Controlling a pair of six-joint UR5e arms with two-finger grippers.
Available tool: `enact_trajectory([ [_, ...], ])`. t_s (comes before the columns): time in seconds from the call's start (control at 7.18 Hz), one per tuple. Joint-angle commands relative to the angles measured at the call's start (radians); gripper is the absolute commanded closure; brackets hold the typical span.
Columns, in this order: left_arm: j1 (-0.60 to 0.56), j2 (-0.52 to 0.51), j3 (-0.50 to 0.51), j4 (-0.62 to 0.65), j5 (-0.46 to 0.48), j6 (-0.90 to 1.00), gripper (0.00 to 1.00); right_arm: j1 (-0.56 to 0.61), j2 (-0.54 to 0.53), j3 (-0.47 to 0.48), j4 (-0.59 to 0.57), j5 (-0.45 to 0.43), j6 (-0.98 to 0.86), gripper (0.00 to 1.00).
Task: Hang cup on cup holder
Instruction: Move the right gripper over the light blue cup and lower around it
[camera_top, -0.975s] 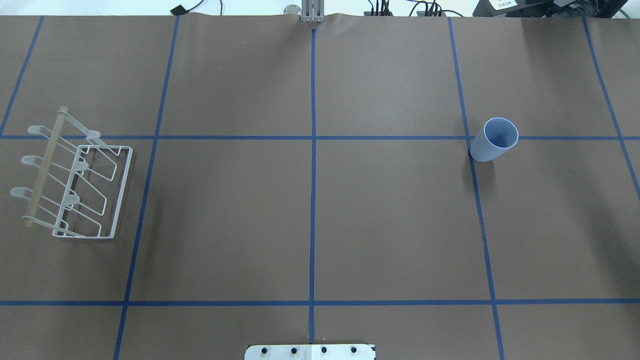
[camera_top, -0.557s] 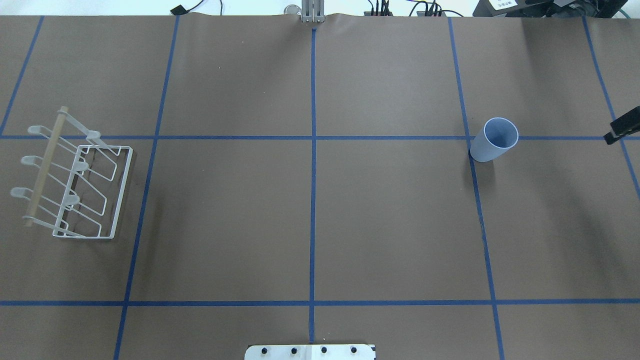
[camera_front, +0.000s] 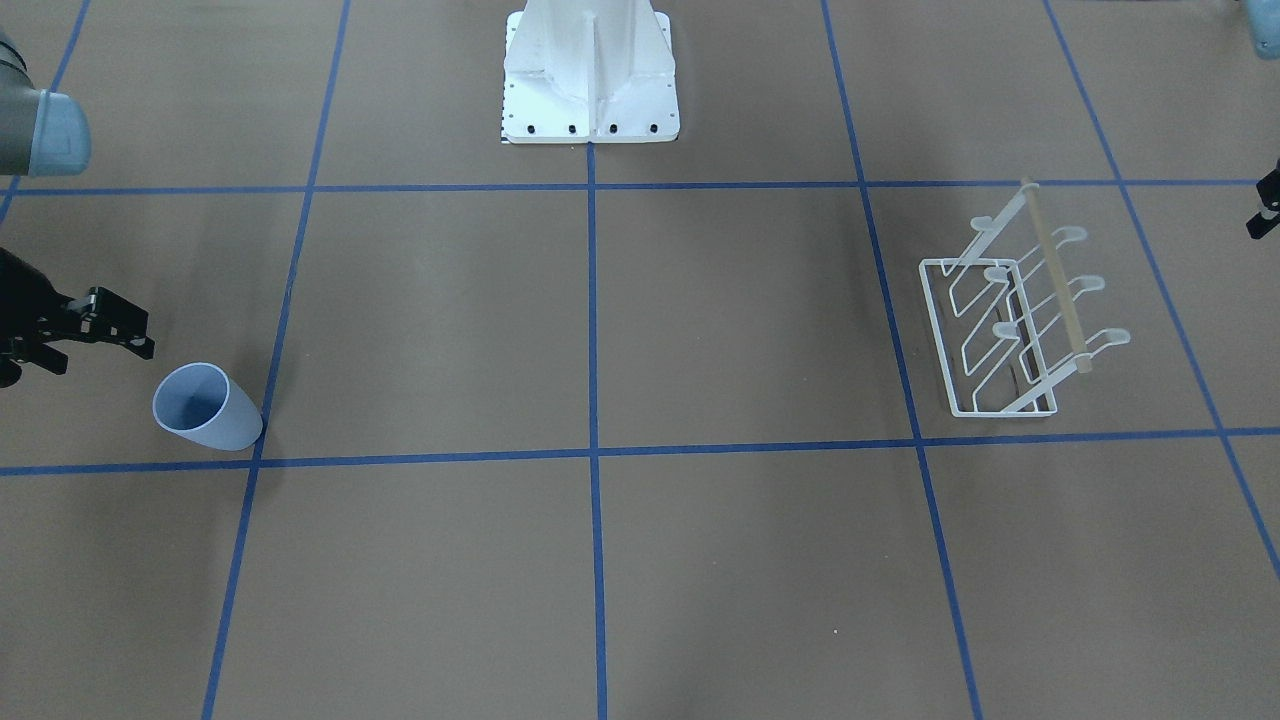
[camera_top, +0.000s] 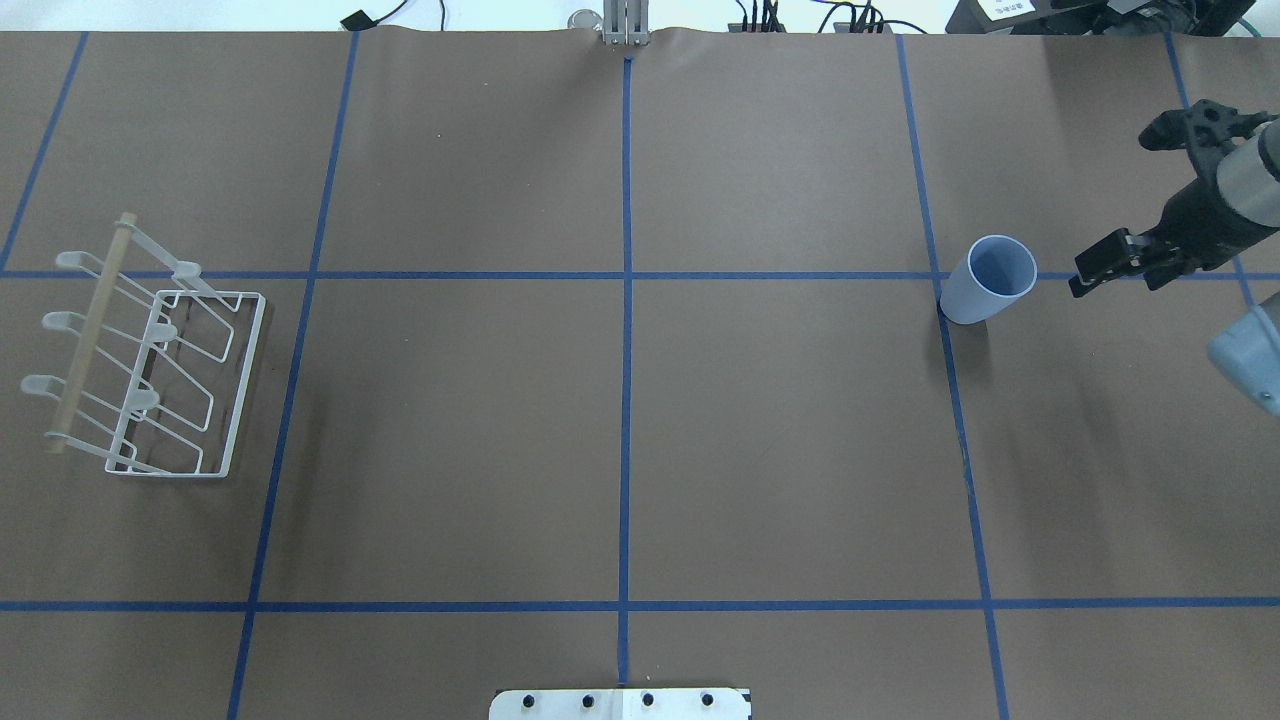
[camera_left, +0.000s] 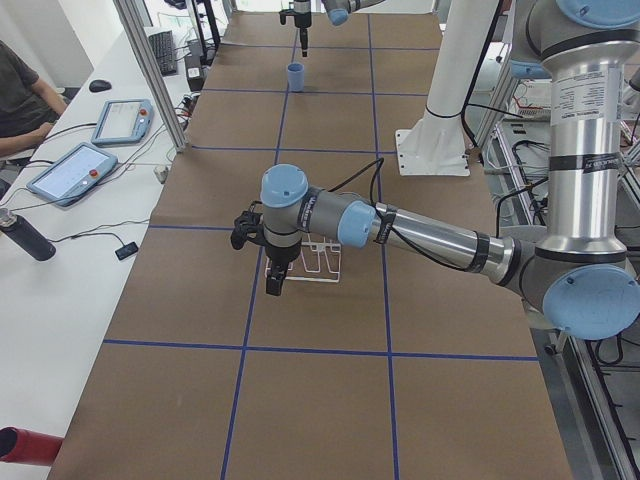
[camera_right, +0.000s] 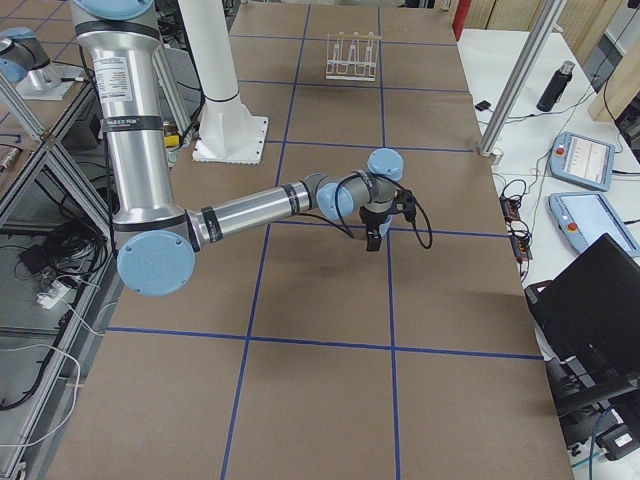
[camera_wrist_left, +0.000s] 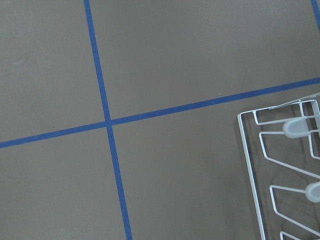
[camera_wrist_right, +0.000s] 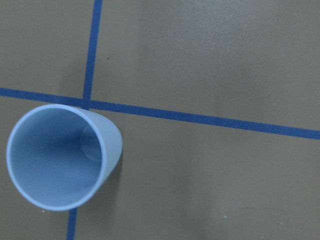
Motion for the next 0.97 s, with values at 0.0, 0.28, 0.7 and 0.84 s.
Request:
enact_trajectory([
  [0.0, 0.000, -0.002, 0.001, -0.001, 0.000, 0.000, 0.02, -0.023, 0.061, -0.055, 0.019, -0.002, 0.039, 0.00],
  [0.28, 0.000, 0.000, -0.004, 0.000, 0.000, -0.002, 0.02, -0.023, 0.133, -0.093, 0.005, -0.007, 0.039, 0.00],
  [0.7, 0.000, -0.002, -0.004, 0.000, 0.000, -0.002, 0.02, -0.026, 0.133, -0.150, 0.017, -0.010, 0.038, 0.10],
  [0.84, 0.000, -0.002, -0.003, 0.000, 0.000, -0.002, 0.02, -0.029, 0.135, -0.155, 0.017, -0.010, 0.039, 0.13],
])
